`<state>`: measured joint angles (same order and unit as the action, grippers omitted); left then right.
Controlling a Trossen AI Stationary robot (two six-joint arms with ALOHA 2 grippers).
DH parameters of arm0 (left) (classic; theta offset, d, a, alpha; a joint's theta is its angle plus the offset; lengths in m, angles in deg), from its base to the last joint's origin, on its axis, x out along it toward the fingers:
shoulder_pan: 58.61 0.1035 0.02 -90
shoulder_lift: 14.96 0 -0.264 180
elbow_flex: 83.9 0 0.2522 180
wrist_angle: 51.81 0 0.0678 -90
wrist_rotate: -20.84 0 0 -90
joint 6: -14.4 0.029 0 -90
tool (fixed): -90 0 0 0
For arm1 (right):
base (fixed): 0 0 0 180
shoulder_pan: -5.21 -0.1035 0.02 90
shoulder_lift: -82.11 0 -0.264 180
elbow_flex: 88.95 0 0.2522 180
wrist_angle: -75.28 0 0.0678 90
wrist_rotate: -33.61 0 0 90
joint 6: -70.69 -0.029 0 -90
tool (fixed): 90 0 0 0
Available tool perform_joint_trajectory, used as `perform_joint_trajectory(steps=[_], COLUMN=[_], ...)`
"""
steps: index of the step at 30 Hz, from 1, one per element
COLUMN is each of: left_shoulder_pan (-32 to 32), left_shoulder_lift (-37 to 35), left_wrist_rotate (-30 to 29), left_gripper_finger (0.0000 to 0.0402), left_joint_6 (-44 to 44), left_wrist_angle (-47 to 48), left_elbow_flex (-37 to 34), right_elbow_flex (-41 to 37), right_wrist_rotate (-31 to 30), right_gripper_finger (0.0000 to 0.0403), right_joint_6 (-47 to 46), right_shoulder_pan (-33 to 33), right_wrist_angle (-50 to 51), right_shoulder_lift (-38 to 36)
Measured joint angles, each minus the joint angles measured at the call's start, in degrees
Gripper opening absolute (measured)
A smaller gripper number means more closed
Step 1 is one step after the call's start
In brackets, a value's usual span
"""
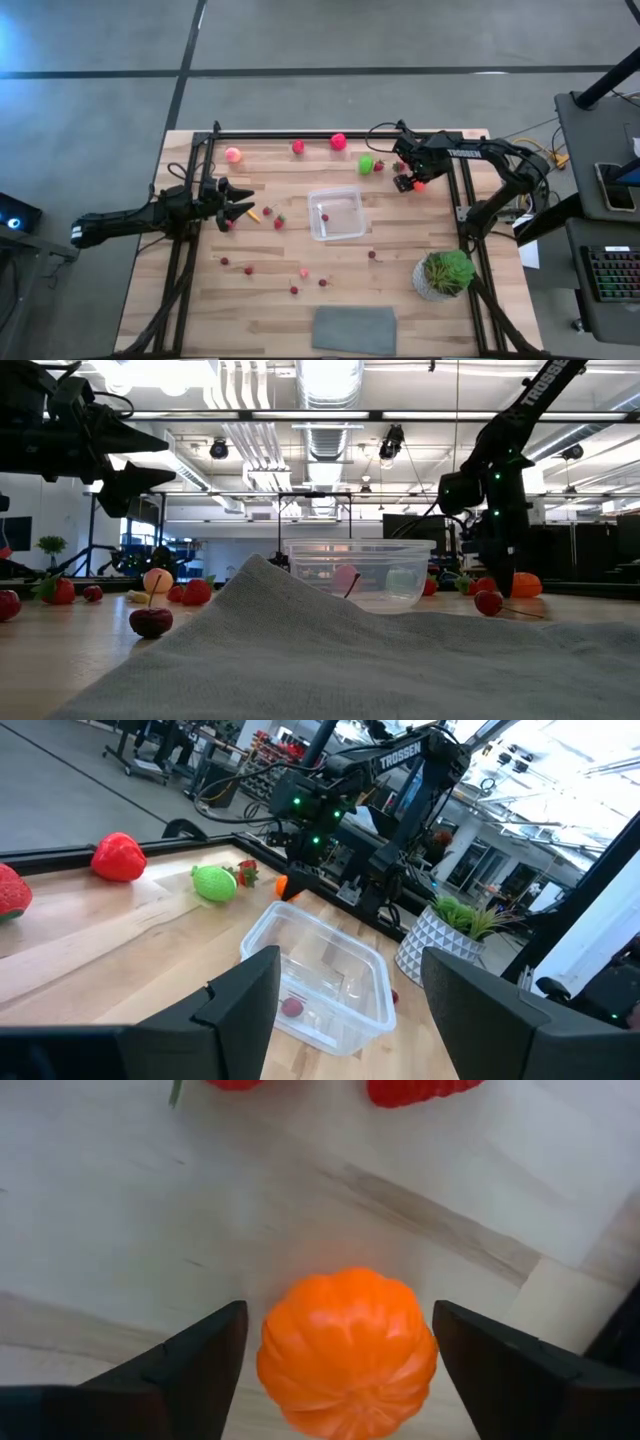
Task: Pick and placing Produce into tupperware
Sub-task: Adjust the orange pumpkin
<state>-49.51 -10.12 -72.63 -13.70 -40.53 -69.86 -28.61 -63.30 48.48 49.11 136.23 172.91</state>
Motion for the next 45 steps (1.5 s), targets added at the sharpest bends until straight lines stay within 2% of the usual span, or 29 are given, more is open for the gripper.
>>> perform_joint_trajectory(steps=[10,17,22,28,34,45], left_shoulder_pan=[-0.01,0.00,-0.01,0.00,0.00,0.00], left_shoulder_lift=[0.00,0.00,0.00,0.00,0.00,0.00], left_wrist_rotate=[0.00,0.01,0.00,0.00,0.00,-0.13], left_gripper_finger=[0.0228,0.0228,0.0228,0.0228,0.0228,0.0228], left_joint_6=[0.00,0.00,-0.02,-0.01,-0.02,-0.02], left_wrist_angle=[0.00,0.00,-0.02,0.00,-0.01,-0.02], left_elbow_flex=[0.00,0.00,0.00,0.00,0.00,0.00], right_elbow_flex=[-0.29,-0.63,0.62,3.17,3.19,1.54], right_wrist_rotate=[0.76,6.94,10.57,7.28,5.75,3.76], right_gripper_finger=[0.0247,0.0251,0.0256,0.0254,0.0249,0.0252], right_joint_6=[-0.32,-2.43,-4.19,-7.82,-8.69,-6.42], right_shoulder_pan=[0.04,-1.51,-6.25,-11.14,-10.03,-8.62], right_wrist_angle=[1.30,2.65,2.06,1.87,2.74,4.14], right_shoulder_lift=[0.09,-3.50,-9.11,-14.97,-16.73,-15.45])
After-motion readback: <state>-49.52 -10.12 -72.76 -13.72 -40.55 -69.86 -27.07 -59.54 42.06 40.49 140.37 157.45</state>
